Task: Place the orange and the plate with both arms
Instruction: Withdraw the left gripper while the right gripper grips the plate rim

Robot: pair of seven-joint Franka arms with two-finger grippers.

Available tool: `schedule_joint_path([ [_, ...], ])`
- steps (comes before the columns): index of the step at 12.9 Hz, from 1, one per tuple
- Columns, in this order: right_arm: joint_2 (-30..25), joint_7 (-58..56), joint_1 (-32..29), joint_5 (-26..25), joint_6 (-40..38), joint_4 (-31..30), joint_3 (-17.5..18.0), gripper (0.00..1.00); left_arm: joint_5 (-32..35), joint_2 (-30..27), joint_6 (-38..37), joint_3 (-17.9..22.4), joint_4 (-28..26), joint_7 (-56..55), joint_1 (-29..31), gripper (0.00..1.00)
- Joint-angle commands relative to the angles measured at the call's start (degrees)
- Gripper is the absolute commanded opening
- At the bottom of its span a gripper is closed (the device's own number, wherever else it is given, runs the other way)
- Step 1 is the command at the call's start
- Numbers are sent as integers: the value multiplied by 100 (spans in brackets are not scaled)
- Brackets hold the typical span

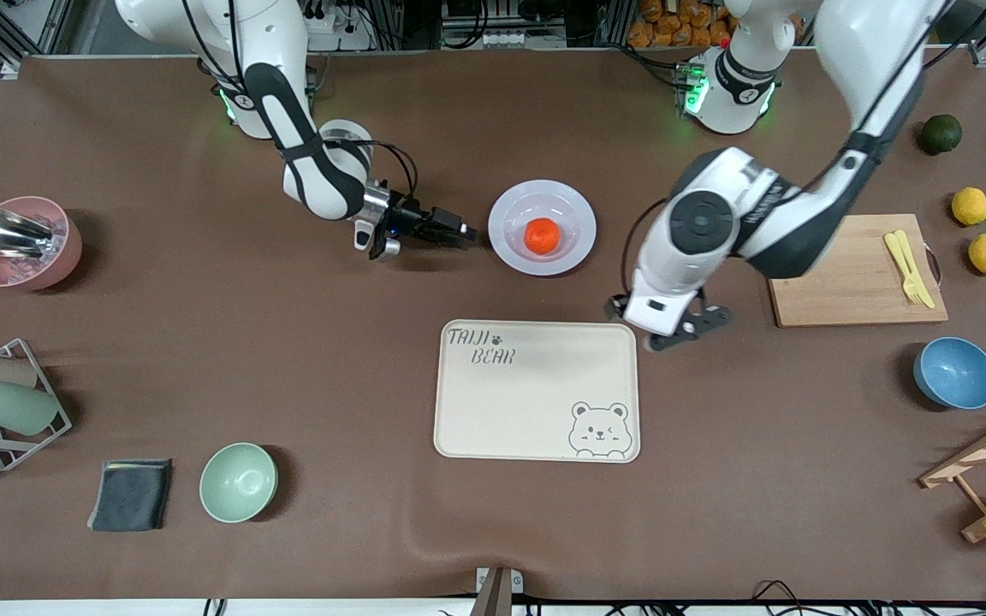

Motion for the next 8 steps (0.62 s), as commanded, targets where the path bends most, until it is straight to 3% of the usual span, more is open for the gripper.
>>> schedule_joint_path([
  [1, 117, -233, 276, 449, -20, 54, -58, 73, -22, -295, -510, -118, 208, 736, 384, 100],
  [6, 354, -559, 636, 1047, -29, 256, -58, 65, -443, -514, -1144, -170, 622, 2187, 1008, 100],
  [7, 407, -559, 663, 1091, -29, 300, -58, 63, -601, -680, -1153, -23, 622, 2607, 983, 100],
  [8, 442, -559, 759, 1222, -11, 344, -58, 61, -854, -882, -1153, 414, 596, 2968, 791, 100],
])
